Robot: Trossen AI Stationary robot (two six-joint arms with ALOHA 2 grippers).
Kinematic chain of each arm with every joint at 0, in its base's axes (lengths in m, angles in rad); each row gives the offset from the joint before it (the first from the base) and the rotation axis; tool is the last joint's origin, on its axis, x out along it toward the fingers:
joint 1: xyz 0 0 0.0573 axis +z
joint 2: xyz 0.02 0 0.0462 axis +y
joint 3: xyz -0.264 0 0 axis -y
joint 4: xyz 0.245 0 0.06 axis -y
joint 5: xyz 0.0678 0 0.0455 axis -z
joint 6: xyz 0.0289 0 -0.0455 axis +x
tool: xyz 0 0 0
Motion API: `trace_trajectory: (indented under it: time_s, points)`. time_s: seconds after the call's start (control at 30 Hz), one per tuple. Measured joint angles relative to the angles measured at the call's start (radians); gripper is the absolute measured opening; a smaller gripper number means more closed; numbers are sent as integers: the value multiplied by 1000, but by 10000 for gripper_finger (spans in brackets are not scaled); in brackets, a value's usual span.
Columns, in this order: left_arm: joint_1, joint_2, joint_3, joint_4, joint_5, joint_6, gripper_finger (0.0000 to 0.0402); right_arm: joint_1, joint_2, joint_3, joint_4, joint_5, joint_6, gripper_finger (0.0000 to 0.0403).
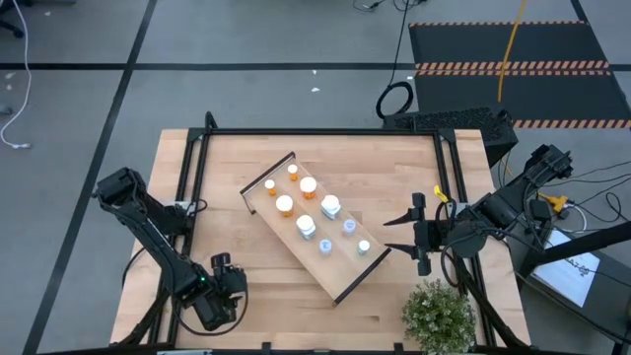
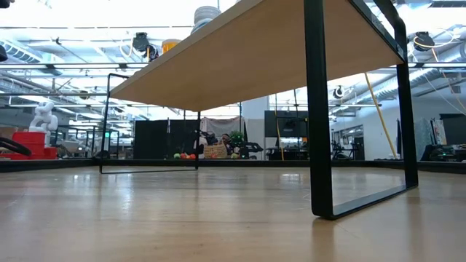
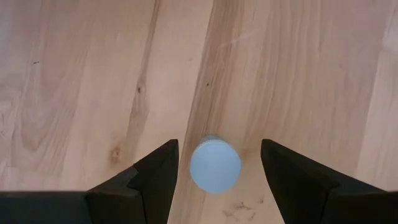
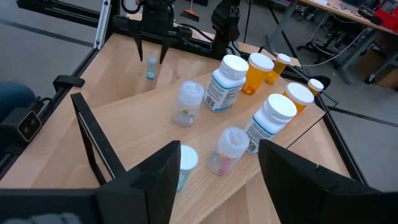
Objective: Pick and place medicine bottles onto shelf by color
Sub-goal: Put the blue pill bottle on the shelf aligned with the blue pill bottle
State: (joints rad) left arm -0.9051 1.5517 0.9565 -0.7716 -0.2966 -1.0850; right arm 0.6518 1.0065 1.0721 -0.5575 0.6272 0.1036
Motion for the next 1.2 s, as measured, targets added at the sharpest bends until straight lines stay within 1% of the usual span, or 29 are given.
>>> trace_trajectory:
  time_s: [0.4,0.77,0.87,1.03,1.2]
  points:
    - [-7,45,0,75,16,2,229,0,0,0,0,0,5,212]
    - [-7,45,0,69,25,-16,226,0,0,0,0,0,-3,212]
    - [-6,40,0,65,30,-13,207,0,0,0,0,0,-3,212]
    - [-4,20,0,66,34,-17,157,0,0,0,0,0,-6,212]
    - [-3,18,0,65,65,-18,121,0,0,0,0,0,-11,212]
